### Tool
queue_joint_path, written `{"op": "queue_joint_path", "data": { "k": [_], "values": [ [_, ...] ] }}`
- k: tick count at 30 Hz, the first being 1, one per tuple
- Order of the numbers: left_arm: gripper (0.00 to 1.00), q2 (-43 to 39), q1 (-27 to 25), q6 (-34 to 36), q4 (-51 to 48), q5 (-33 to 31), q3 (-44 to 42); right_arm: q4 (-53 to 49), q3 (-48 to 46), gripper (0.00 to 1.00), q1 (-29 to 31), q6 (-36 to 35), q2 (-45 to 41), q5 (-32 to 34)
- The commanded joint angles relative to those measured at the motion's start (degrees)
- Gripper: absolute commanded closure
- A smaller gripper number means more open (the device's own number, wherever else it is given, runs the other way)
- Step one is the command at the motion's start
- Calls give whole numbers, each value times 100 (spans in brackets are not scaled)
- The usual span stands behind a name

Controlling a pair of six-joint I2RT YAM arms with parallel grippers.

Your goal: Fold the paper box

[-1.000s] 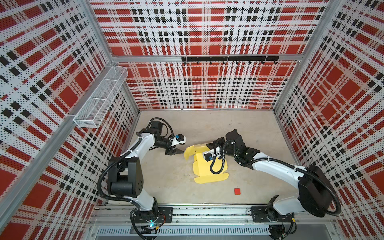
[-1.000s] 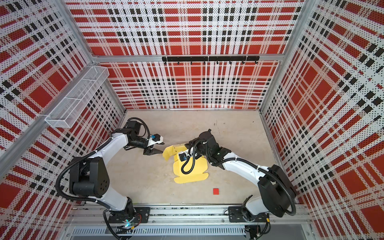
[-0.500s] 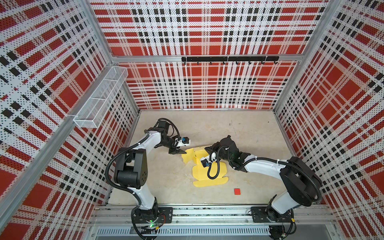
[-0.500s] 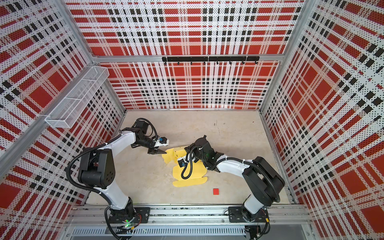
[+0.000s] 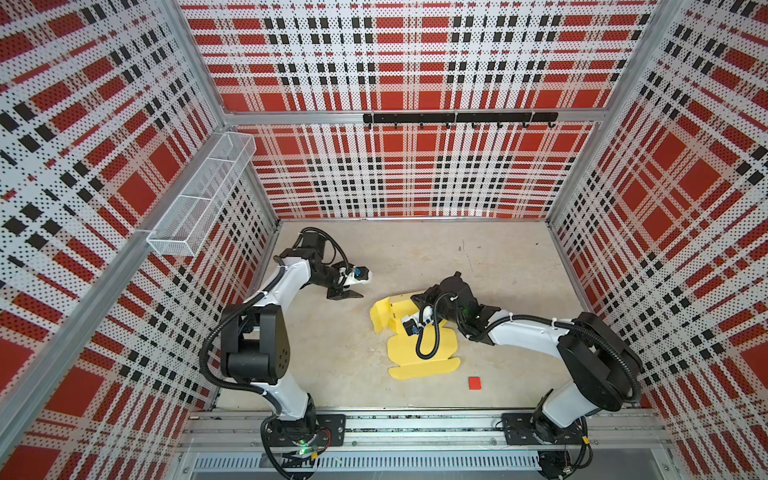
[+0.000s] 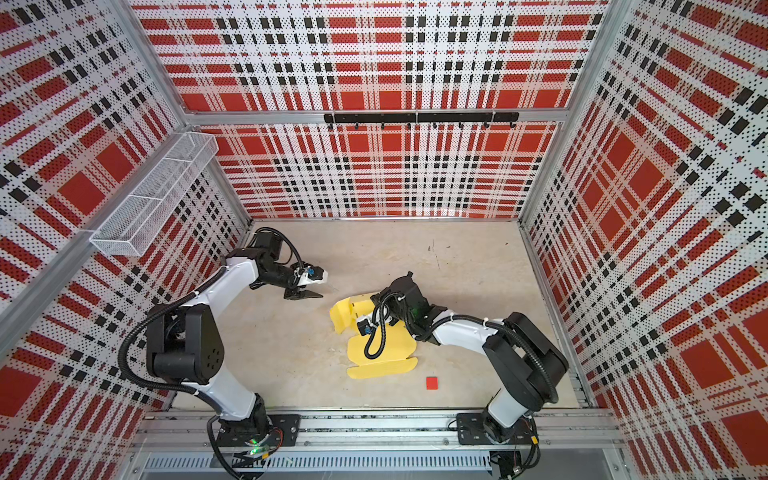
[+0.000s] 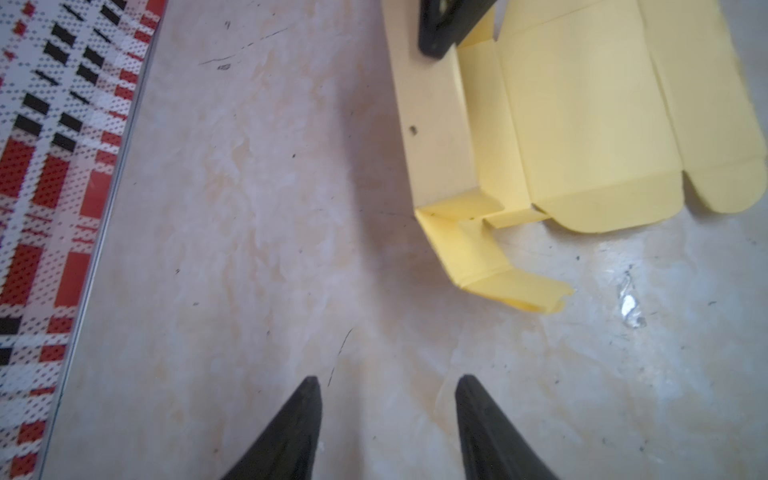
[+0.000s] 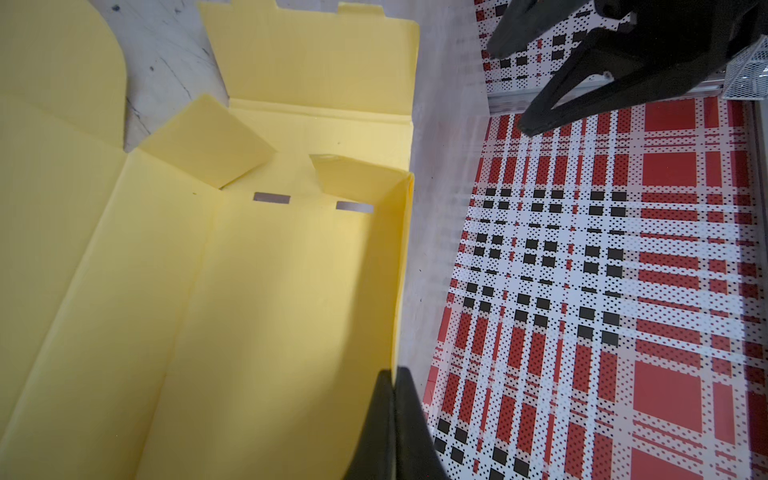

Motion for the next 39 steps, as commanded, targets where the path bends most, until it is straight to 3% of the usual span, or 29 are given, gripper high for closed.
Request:
{"op": "queue_joint_path", "data": {
  "k": [1, 5, 13, 20, 30, 39],
  "values": [
    [44, 409, 37, 241, -144, -304, 94, -48, -63, 100, 13, -158, 9, -112],
    [45, 536, -350, 272, 98, -536, -215, 62, -86, 100, 32, -190, 31, 32],
    [45, 615, -1055, -345, 491, -495, -464, 92, -163, 100, 31, -151, -63, 59],
    [47, 491, -1314, -946, 805, -243, -622, 203, -182, 100, 22, -88, -55, 75],
    [51, -103, -1615, -2584, 1647, 164, -1118, 414, -282, 100, 15, 25, -96, 112],
    [53, -483, -2304, -4159, 2327, -688, -1545, 570, -352, 100, 15, 126, -135, 185]
  ]
}}
